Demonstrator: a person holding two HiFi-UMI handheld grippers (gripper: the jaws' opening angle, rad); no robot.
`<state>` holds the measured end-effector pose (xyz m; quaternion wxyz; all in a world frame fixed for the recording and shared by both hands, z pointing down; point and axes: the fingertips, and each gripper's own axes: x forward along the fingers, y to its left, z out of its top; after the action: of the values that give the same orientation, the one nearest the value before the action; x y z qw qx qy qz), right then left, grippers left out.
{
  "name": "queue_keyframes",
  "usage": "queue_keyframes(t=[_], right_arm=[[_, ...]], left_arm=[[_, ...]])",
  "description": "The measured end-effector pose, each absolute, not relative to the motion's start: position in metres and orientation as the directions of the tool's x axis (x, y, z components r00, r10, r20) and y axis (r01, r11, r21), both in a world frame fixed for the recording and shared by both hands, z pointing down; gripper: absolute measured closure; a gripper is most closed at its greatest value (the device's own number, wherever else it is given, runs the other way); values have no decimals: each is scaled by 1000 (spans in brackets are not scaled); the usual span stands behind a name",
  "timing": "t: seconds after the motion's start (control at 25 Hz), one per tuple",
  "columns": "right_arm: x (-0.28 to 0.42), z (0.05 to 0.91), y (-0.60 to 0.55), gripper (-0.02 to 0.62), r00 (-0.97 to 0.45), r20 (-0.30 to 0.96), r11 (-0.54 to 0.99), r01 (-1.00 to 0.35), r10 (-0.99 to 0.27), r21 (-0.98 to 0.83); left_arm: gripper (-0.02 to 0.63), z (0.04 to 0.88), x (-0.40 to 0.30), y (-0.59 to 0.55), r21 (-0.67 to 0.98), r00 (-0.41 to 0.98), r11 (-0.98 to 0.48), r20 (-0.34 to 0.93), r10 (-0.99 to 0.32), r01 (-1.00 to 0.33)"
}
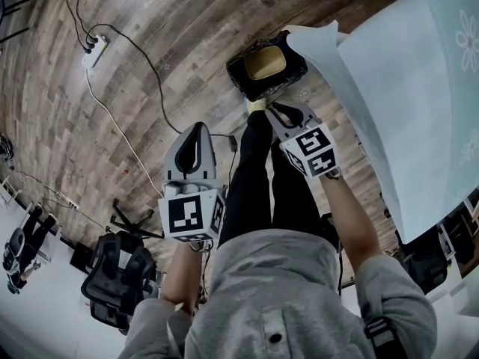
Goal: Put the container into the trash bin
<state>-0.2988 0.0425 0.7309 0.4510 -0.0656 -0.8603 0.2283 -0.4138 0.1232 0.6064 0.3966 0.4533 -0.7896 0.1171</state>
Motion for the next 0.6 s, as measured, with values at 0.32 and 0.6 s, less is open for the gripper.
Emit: queue_keyframes(t=[0.32,0.6], right_arm=[[-299,707,30,541,-612,740,905,-89,279,-415],[-301,661,15,566,-680,686,918,-49,259,-394]], left_arm=[[588,591,-411,107,170,-268,533,715,-646,-829],[588,557,-405,84,148,-281,490,664,-693,-859]])
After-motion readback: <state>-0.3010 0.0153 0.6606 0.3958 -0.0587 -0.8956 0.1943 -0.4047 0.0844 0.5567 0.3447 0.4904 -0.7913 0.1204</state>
